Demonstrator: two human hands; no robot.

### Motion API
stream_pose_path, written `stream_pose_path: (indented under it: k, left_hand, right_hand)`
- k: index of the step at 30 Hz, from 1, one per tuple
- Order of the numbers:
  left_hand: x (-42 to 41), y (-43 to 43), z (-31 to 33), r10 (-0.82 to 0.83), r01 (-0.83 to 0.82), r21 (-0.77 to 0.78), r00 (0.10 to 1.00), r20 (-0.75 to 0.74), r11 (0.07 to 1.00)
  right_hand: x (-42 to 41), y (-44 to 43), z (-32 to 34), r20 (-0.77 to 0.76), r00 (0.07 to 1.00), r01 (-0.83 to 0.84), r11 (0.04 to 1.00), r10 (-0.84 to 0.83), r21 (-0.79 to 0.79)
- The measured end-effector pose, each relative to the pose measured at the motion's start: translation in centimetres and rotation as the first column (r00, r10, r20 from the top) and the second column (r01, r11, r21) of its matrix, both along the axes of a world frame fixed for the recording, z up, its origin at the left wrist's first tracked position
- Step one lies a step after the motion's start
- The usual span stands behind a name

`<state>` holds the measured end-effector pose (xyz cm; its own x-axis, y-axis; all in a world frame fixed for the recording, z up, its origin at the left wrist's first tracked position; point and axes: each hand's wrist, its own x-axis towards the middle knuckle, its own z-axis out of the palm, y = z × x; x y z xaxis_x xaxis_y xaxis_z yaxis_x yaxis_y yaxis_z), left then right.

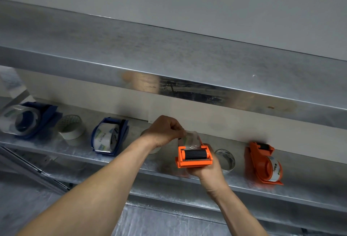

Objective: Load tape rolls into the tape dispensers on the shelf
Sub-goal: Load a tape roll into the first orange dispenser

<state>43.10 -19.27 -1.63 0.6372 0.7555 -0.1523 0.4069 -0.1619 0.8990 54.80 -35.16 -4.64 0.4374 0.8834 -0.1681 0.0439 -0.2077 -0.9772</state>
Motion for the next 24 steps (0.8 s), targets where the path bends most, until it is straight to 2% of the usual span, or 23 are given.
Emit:
stream_pose_path:
  k: [6, 24]
  left_hand:
    - [0.5, -0.1, 0.4, -0.034, 0.034, 0.024, 0.999, -0.020, 0.999]
    - [1.8, -0.4, 0.5, -0.086, 0.088, 0.048, 0.996, -0.034, 0.995]
  right_hand:
    - [0.0, 0.0, 0.3, -0.032, 0.999, -0.002, 1.000, 0.002, 0.020]
    - [0.3, -0.2, 0.1, 0.017, 1.000, 0.016, 0.998, -0.017, 0.060]
